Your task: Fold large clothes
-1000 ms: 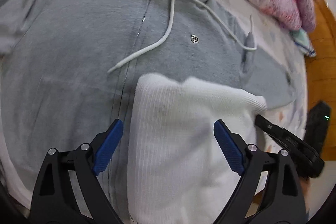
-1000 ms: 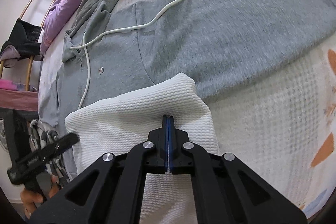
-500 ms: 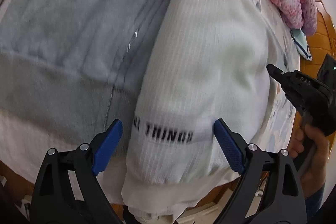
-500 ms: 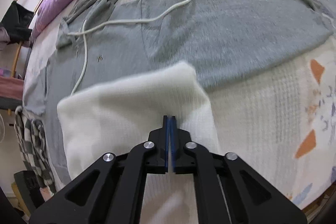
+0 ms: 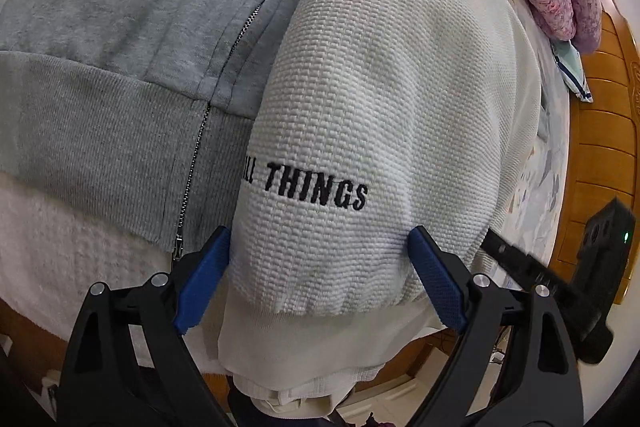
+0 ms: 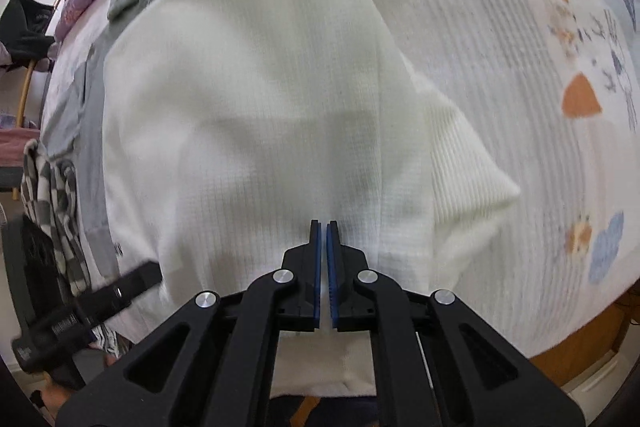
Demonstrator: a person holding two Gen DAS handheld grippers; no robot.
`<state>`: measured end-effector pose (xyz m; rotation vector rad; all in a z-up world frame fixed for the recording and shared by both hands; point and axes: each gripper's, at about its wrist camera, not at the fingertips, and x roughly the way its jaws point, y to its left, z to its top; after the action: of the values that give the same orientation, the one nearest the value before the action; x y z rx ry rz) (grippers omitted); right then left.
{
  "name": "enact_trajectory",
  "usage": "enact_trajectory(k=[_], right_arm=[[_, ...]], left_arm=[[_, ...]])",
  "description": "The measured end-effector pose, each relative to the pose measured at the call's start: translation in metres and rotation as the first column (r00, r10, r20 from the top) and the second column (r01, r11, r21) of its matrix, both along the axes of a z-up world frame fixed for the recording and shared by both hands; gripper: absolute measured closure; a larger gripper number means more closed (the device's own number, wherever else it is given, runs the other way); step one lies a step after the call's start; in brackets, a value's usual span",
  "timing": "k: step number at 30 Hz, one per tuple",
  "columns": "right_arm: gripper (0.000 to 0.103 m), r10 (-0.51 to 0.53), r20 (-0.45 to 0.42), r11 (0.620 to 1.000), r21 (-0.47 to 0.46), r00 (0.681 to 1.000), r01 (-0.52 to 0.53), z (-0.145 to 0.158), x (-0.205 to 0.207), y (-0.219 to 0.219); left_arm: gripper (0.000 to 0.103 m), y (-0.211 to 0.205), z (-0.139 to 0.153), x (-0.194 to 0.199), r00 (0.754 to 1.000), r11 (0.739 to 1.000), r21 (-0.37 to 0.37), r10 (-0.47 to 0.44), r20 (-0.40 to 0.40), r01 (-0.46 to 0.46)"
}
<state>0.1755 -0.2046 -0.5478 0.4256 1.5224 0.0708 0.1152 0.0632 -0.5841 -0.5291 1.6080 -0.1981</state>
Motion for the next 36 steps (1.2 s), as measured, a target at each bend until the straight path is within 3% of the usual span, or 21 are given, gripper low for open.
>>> enact_trajectory(k=[19, 28, 32, 33, 35, 36], right_arm=[[0.1, -0.119, 0.025, 0.989, 0.089, 0.993, 0.116, -0.002, -0.036, -0.018], [0.1, -0.223, 0.031, 0.96, 0.178, 0.974, 0.215, 0.0, -0.054, -0.033], [0.1, -0.301, 0.021, 0.924, 0.254, 0.953, 0.286, -0.003, -0.058, -0.043], [0.099, -0.328, 0.024, 0.911, 0.274, 0.944, 0.309, -0.002, -0.06, -0.048], [0.083, -0.409, 0.058, 0.865, 0.342, 0.911, 0.367, 0.005, -0.073, -0.058], [0.061, -0.439, 0.067, 0.85, 0.354, 0.896, 0.39, 0.008, -0.079, -0.061]], left_arm=[[0.014, 0.015, -0.01, -0.02, 0.997, 0.994, -0.081, 0.068, -0.044, -0.071], [0.013, 0.014, -0.014, -0.027, 0.995, 0.992, -0.118, 0.03, -0.095, -0.041], [0.013, 0.018, -0.019, -0.044, 0.992, 0.987, -0.157, 0.001, -0.124, -0.021], [0.013, 0.017, -0.021, -0.047, 0.991, 0.989, -0.149, -0.014, -0.129, -0.006], [0.013, 0.007, -0.028, -0.052, 0.988, 0.991, -0.122, -0.068, -0.14, 0.051], [0.013, 0.003, -0.029, -0.053, 0.988, 0.991, -0.113, -0.085, -0.128, 0.071]])
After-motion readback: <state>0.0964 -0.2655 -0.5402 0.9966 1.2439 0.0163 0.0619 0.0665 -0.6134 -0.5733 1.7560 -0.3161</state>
